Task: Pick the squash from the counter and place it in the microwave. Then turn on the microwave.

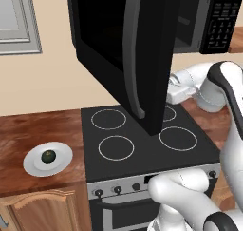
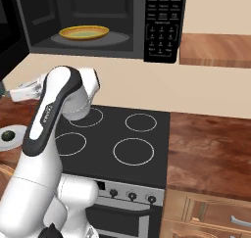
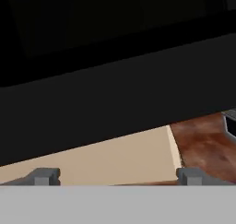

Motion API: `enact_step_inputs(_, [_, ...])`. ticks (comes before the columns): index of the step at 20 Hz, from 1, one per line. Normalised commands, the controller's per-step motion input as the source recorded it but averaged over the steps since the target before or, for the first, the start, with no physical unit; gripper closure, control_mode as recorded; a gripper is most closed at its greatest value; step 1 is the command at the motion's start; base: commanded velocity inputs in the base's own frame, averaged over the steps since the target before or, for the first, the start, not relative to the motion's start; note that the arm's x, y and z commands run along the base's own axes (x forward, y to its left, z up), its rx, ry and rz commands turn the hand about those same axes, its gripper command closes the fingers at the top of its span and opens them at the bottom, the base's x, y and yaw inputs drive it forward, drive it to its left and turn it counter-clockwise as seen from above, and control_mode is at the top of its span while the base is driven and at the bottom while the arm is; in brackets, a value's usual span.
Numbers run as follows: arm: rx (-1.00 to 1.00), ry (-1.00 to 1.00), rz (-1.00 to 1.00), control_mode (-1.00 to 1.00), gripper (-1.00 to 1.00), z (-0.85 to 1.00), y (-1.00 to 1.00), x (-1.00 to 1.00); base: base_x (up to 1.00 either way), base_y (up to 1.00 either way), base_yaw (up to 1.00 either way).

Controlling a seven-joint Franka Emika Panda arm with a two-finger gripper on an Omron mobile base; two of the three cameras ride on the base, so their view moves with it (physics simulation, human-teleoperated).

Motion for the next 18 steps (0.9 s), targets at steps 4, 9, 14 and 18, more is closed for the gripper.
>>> enact_step_inputs(4, [0.15, 0.06, 0.03, -1.0, -1.0, 0.37, 0.29, 0.07, 0.0, 0.0, 0.0])
enact_step_inputs(9, [0.11, 0.07, 0.01, -1.0, -1.0, 0.21, 0.39, 0.05, 0.0, 0.0, 0.0])
enact_step_inputs(14, [0.07, 0.06, 0.0, -1.0, -1.0, 0.15, 0.55, 0.01, 0.0, 0.0, 0.0])
enact_step_inputs(18, [0.03, 0.05, 0.0, -1.0, -1.0, 0.14, 0.56, 0.02, 0.0, 0.0, 0.0])
